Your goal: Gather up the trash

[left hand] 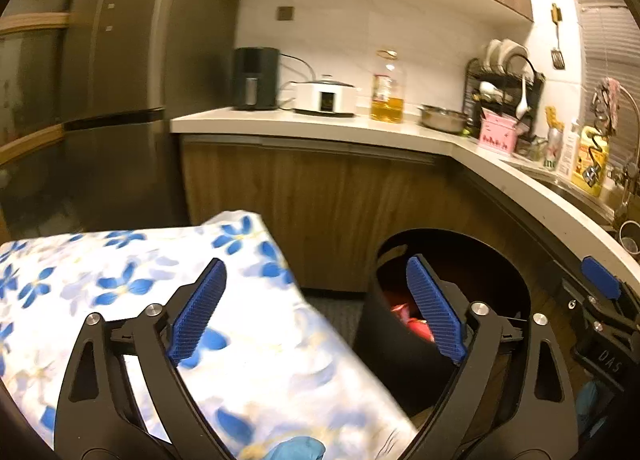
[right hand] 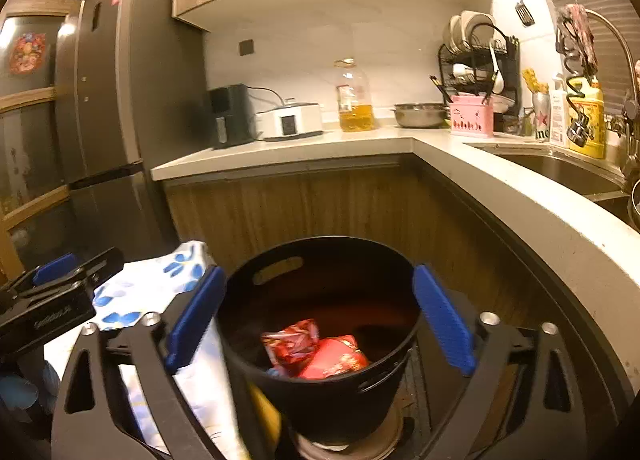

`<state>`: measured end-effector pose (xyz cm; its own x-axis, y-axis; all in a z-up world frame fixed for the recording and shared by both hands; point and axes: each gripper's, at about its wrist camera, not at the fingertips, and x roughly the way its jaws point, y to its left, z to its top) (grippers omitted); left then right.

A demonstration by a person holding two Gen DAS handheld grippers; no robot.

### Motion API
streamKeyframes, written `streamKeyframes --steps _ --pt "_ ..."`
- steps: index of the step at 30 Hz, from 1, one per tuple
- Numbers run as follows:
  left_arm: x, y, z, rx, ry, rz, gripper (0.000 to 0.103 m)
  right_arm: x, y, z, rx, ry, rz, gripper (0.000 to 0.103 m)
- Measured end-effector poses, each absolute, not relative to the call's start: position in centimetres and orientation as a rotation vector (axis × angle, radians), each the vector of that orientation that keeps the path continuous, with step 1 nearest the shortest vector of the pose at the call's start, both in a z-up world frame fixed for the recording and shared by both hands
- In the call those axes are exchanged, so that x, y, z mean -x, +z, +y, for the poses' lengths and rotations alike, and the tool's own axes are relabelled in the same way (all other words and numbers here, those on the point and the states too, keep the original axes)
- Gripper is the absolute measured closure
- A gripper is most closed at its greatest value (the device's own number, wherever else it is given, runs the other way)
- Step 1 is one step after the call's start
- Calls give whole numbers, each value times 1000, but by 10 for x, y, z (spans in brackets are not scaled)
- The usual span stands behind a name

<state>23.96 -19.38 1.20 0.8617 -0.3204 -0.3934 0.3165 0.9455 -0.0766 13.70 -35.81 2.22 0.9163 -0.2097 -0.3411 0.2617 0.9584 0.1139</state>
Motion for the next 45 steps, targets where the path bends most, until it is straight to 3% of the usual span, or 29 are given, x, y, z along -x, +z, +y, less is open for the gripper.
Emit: streamKeyframes --steps 18,45 --pt "-119 18 -57 15 -117 420 6 -53 47 -242 -75 -137 322 6" --pt "-26 34 -4 20 -19 358 6 19 54 -161 -12 -17 309 6"
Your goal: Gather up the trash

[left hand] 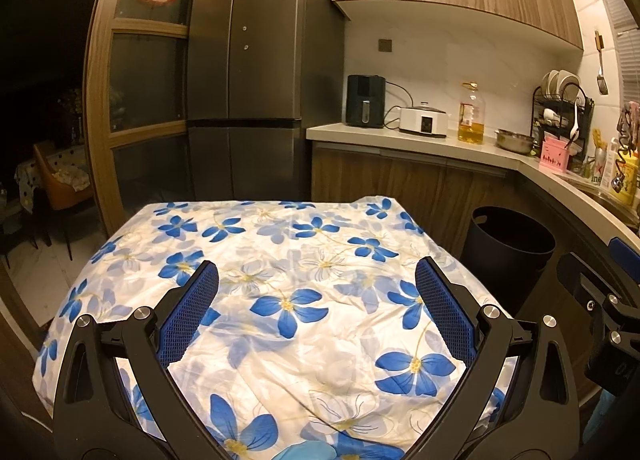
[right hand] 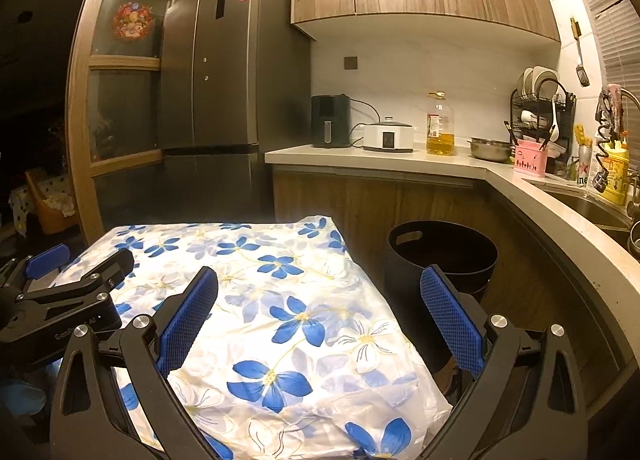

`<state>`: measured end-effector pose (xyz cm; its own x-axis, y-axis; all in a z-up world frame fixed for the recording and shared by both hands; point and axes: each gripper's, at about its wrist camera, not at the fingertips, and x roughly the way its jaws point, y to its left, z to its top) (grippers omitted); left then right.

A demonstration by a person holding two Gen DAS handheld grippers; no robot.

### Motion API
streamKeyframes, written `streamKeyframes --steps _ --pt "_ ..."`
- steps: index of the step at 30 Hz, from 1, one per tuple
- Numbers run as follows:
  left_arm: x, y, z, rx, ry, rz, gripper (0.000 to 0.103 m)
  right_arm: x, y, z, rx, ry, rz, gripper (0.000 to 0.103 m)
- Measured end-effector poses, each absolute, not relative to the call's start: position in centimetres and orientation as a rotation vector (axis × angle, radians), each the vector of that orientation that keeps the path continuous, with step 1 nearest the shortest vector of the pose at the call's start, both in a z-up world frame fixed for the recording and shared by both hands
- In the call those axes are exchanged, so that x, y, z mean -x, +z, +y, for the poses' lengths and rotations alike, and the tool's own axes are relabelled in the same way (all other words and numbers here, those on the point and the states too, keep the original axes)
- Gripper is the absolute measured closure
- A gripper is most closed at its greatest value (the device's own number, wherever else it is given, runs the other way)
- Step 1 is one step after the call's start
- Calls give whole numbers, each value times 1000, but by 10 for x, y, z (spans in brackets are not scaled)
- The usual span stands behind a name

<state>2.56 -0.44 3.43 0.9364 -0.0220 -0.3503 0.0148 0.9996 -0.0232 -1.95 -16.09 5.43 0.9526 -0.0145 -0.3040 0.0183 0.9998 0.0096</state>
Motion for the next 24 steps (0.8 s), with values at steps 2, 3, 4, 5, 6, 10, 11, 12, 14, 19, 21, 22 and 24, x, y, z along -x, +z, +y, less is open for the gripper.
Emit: streamKeyframes --steps 2,3,4,5,6,10,11,12,14,19,21,22,24 --pt "-23 35 -3 24 -19 355 6 20 55 -159 -10 -11 307 6" --pt "-23 35 -3 25 -17 354 6 21 55 -158 -10 -11 307 6" --pt "-22 36 -3 24 -16 353 6 21 56 -158 -11 -10 306 6" --pt "-22 36 -3 24 -16 351 6 21 56 -157 -11 -10 306 6" --pt "-22 36 -2 25 -16 351 6 21 56 -157 -11 -9 306 6" --pt "-21 36 -2 26 -14 350 6 22 57 -157 -15 -9 304 6" --pt "-20 37 -2 25 -14 350 6 22 57 -157 -16 -9 303 6" --pt "-21 36 -1 25 -16 350 6 22 57 -157 -15 -9 303 6" --pt "-20 37 -2 24 -18 347 6 22 58 -158 -16 -10 304 6" --pt "-18 39 -4 23 -22 346 6 23 58 -157 -17 -11 303 6" --pt "-17 39 -4 23 -23 347 6 23 58 -157 -18 -9 303 6" --pt "-17 39 -5 22 -22 346 6 23 59 -157 -18 -9 303 6" --pt "-17 39 -4 22 -23 346 6 23 58 -157 -17 -9 304 6"
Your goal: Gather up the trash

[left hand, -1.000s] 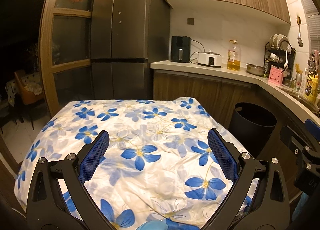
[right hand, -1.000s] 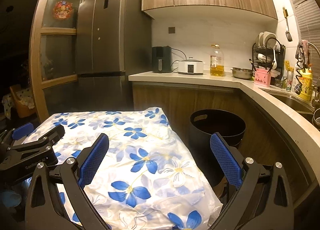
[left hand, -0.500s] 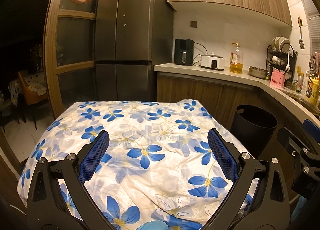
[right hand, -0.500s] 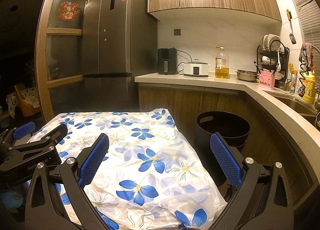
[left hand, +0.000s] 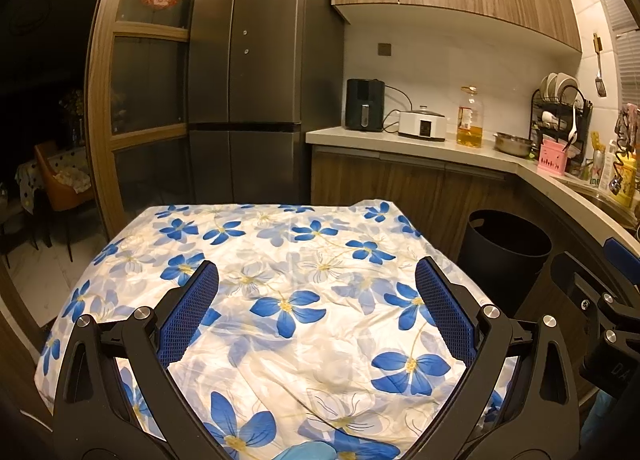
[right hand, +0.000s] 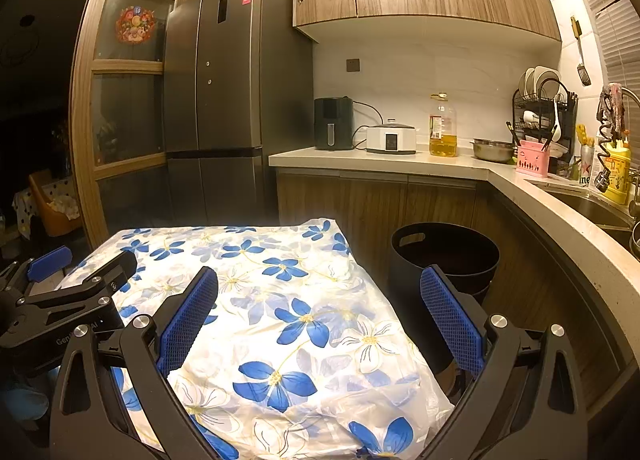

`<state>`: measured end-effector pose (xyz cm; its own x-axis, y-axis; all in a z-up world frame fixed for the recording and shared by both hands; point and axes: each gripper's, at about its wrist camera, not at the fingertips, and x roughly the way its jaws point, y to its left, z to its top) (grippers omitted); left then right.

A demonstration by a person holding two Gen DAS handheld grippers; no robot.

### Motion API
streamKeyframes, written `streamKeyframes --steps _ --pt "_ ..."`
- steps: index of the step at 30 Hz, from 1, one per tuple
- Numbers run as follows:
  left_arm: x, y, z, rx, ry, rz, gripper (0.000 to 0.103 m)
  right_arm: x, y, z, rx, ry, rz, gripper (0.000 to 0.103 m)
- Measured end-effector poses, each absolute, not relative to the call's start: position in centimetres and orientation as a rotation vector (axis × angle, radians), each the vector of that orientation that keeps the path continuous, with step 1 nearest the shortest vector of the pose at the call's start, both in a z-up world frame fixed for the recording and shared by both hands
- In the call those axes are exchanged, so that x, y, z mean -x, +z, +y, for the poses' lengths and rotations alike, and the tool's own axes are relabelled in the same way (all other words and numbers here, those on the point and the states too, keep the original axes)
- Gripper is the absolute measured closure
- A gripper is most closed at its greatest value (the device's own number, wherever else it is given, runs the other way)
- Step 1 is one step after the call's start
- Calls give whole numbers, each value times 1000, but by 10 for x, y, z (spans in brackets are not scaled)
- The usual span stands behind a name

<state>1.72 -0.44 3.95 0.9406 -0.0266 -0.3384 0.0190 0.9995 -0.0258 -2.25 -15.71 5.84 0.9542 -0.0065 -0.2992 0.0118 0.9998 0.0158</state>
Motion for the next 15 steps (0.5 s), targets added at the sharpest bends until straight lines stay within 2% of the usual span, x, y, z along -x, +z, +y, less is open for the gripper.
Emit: streamKeyframes --steps 15 --pt "-18 39 -6 24 -25 352 6 22 61 -157 -23 -6 308 6"
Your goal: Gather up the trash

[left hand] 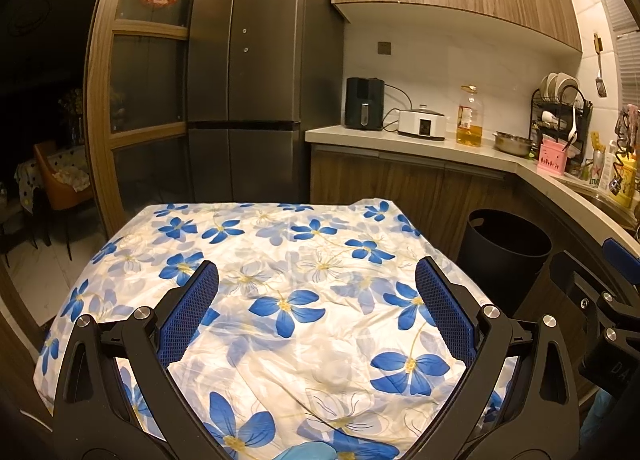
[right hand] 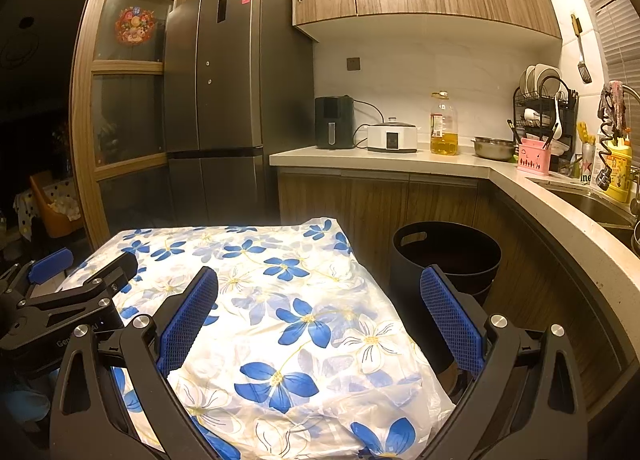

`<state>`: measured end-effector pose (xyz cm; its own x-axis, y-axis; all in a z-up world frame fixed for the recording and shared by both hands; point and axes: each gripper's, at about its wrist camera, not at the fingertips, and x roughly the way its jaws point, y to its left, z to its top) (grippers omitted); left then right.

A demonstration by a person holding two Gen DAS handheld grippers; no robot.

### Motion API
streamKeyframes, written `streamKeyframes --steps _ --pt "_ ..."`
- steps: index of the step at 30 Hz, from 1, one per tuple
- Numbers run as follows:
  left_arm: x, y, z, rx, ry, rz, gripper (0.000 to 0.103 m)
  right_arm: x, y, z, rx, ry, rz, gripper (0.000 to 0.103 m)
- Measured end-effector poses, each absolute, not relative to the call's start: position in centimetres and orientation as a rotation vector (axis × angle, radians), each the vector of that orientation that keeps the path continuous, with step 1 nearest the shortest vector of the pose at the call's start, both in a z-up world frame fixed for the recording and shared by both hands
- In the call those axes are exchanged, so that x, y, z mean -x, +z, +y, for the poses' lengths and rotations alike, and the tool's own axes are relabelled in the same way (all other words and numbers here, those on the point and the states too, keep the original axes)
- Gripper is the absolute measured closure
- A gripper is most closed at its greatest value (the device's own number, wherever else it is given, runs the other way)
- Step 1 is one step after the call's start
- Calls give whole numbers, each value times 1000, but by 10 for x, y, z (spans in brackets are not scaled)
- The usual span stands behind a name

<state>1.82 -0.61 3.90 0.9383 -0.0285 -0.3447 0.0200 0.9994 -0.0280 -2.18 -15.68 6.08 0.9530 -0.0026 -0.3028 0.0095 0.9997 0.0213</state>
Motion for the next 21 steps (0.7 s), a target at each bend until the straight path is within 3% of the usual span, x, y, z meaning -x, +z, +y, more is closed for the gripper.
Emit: streamKeyframes --steps 21 --pt "-23 35 -8 30 -46 363 6 20 62 -159 -39 -17 307 6"
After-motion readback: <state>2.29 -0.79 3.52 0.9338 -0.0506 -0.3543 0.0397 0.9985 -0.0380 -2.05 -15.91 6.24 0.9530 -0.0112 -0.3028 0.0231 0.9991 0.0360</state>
